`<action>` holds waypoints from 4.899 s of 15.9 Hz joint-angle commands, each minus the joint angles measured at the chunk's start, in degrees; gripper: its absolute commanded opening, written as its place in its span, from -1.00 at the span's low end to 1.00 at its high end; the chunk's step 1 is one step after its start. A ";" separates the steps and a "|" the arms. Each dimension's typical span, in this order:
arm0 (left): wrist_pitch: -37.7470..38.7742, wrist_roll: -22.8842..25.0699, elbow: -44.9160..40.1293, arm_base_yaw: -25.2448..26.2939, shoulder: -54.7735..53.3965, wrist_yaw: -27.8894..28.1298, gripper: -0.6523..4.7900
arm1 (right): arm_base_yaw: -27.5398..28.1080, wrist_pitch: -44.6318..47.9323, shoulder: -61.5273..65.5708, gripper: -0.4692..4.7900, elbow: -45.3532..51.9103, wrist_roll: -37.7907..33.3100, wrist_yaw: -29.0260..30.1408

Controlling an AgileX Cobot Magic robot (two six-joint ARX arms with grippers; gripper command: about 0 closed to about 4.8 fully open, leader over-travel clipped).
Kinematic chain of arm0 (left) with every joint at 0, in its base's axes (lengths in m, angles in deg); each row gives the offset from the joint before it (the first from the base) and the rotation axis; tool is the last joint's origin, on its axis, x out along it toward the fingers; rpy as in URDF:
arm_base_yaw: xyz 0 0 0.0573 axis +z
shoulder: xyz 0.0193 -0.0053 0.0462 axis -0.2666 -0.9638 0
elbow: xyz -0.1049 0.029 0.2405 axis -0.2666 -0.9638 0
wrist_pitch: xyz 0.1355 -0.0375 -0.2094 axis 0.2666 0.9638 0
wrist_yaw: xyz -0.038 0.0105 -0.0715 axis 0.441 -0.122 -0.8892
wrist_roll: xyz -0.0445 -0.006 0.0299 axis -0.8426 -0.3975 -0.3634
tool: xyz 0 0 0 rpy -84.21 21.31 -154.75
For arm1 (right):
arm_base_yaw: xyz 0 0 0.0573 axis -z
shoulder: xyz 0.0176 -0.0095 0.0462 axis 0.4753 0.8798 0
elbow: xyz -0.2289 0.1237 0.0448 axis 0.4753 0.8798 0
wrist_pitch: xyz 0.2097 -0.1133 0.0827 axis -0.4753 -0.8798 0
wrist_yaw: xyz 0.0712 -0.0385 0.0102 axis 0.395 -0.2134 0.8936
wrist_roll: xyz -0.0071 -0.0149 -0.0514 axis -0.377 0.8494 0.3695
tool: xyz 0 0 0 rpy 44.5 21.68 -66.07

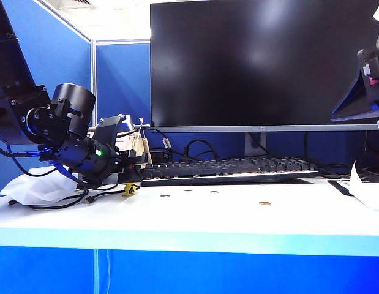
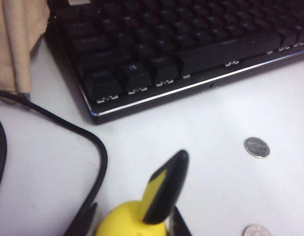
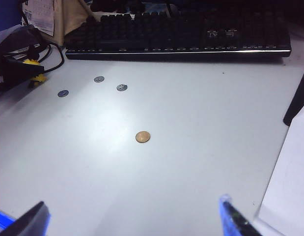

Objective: Pick up the doll and place it on the similarly colored coin.

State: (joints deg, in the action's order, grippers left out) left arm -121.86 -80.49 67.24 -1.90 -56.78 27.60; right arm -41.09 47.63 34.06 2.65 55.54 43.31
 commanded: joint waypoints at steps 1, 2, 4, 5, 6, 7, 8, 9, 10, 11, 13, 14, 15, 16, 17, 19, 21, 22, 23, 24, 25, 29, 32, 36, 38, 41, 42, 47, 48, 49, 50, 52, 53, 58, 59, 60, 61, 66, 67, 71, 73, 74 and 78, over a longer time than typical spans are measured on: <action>-0.90 0.09 0.17 0.02 0.17 -0.83 -0.61 | 0.02 1.01 -0.11 0.99 -0.28 -0.02 0.04; -0.92 -0.26 0.17 0.00 0.22 -1.60 -0.73 | 0.02 1.01 -0.11 0.99 -0.28 -0.02 0.04; -0.76 -1.60 0.15 0.00 1.33 -1.81 -0.78 | 0.02 1.01 -0.11 0.99 -0.28 -0.04 0.02; -0.85 -1.60 0.15 -0.02 2.03 -1.79 -0.78 | 0.02 1.03 -0.11 0.99 -0.28 -0.04 0.00; -0.87 -1.62 0.15 -0.04 3.17 -1.79 -0.78 | 0.02 1.09 -0.11 0.99 -0.28 -0.04 -0.02; -0.76 -1.70 0.15 -0.09 4.24 -1.84 -0.78 | 0.02 1.31 -0.11 0.99 -0.28 -0.04 -0.02; -0.52 -2.51 0.15 -0.59 5.33 -2.45 -0.78 | 0.02 1.44 -0.11 0.99 -0.28 -0.02 -0.07; -0.48 -3.13 0.15 -1.31 5.70 -2.93 -0.78 | 0.02 1.42 -0.11 0.99 -0.28 -0.02 -0.22; -0.48 -4.13 0.15 -2.82 6.29 -3.50 -0.78 | 0.02 1.44 -0.09 0.99 -0.28 -0.02 -0.26; -1.01 -3.02 0.20 -5.55 6.84 -3.13 -0.78 | 0.00 1.64 -0.09 0.99 -0.28 -0.02 -0.24; -2.25 -0.17 0.33 -10.45 6.97 -1.60 -0.78 | 0.02 1.81 -0.09 0.99 -0.28 -0.02 -0.24; -2.75 0.13 0.48 -13.14 6.97 -0.74 -0.78 | 0.02 1.95 -0.11 0.99 -0.28 -0.02 -0.24; -3.69 0.13 0.52 -17.22 6.91 0.72 -0.78 | 0.02 2.58 -0.13 0.99 -0.28 -0.02 -0.22; -4.50 0.13 0.55 -19.10 6.86 1.27 -0.78 | 0.02 2.80 -0.20 0.99 -0.28 -0.02 -0.17; -5.55 0.13 1.01 -21.16 6.49 1.22 -0.78 | 0.00 2.78 -0.20 0.99 -0.28 -0.04 0.13; -5.62 -1.57 4.28 -22.95 4.13 -1.01 -0.78 | -0.02 2.78 -0.20 0.99 -0.28 -0.04 0.31; -4.70 -3.08 7.82 -23.67 1.90 -1.38 -0.78 | -0.02 2.75 -0.22 0.99 -0.28 -0.04 0.42; -4.72 -3.10 8.70 -23.82 1.27 -1.55 -0.78 | -0.02 2.75 -0.22 0.99 -0.28 -0.04 0.42; -4.72 -3.10 9.99 -24.22 0.28 -1.84 -0.78 | -0.02 2.78 -0.22 0.99 -0.28 -0.04 0.31; -4.59 -3.13 11.65 -24.68 -1.20 -1.95 -0.78 | 0.00 3.89 -0.20 0.99 -0.28 -0.07 0.20; -4.35 -3.17 12.52 -25.05 -2.19 -1.99 -0.78 | 0.00 4.74 -0.22 0.99 -0.28 -0.07 0.20; -4.37 -5.97 14.14 -25.88 -6.38 -1.57 -0.78 | 0.00 6.05 -0.22 0.99 -0.28 -1.33 0.33; -4.31 -7.89 15.93 -25.99 -7.45 -0.33 -0.78 | 0.00 6.05 -0.22 0.99 -0.28 -1.36 0.42; -0.42 -9.09 17.03 -26.14 -8.52 -0.07 -0.78 | -0.02 5.86 -0.22 0.99 -0.28 -1.60 0.44; -0.07 -8.85 17.07 -26.58 -8.90 0.94 -0.78 | -0.02 5.53 -0.22 0.99 -0.28 -1.60 0.44; 0.35 -8.94 17.05 -26.53 -9.94 0.90 -0.78 | -0.02 5.42 -0.22 0.99 -0.28 -1.60 0.44; 0.42 -8.90 17.05 -26.53 -9.94 1.27 -0.78 | -0.02 5.42 -0.22 0.99 -0.28 -1.57 0.44; 1.07 -8.90 17.05 -26.08 -10.27 2.27 -0.78 | -0.02 5.40 -0.22 0.99 -0.28 -1.57 0.42; 1.25 -8.90 17.03 -26.08 -10.29 2.27 -0.78 | 0.00 5.40 -0.22 0.99 -0.28 -1.57 0.44; 1.70 -8.90 17.00 -26.08 -10.29 2.36 -0.78 | -0.02 5.40 -0.22 0.99 -0.28 -1.57 0.42; 1.95 -8.90 16.96 -25.92 -10.32 2.80 -0.78 | -0.02 5.40 -0.22 0.99 -0.28 -1.57 0.42; 2.49 -8.92 16.92 -25.42 -10.62 3.19 -0.78 | -0.02 5.40 -0.20 0.99 -0.28 -1.57 0.42; 2.58 -8.92 16.92 -25.31 -10.64 3.19 -0.78 | 0.00 5.42 -0.20 0.99 -0.28 -1.57 0.42; 2.45 -8.92 16.92 -25.33 -11.02 3.17 -0.78 | 0.00 5.44 -0.17 0.99 -0.28 -1.57 0.39; 2.43 -8.92 16.92 -25.35 -11.02 3.15 -0.78 | 0.00 5.44 -0.17 0.99 -0.28 -1.55 0.39; 2.32 -8.90 16.92 -25.40 -11.02 3.15 -0.78 | 0.00 5.44 -0.17 0.99 -0.28 -1.57 0.39; 2.25 -8.90 16.92 -25.40 -11.02 2.91 -0.72 | 0.00 5.44 -0.17 0.99 -0.28 -1.57 0.39; 2.23 -8.92 16.94 -25.79 -11.02 1.44 -0.31 | 0.00 5.42 -0.13 0.99 -0.28 -1.57 0.39; 2.25 -8.90 16.94 -25.81 -11.02 1.44 -0.22 | 0.00 5.42 -0.13 0.99 -0.28 -1.55 0.39; 2.25 -8.92 16.94 -25.81 -11.02 1.40 0.07 | 0.00 5.42 -0.11 0.99 -0.28 -1.55 0.39; 2.25 -8.90 16.94 -25.81 -11.02 0.57 0.15 | 0.00 5.42 -0.11 0.99 -0.28 -1.55 0.37; 2.25 -8.90 16.94 -25.86 -11.02 0.57 0.15 | 0.00 5.42 -0.11 0.99 -0.28 -1.55 0.37; 2.23 -8.90 16.96 -25.86 -10.99 0.59 0.75 | 0.00 5.42 -0.09 0.99 -0.28 -1.55 0.24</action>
State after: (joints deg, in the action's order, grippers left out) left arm -119.04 -89.63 84.03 -27.69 -67.78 28.48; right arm -41.11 52.29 34.01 2.65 54.04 43.64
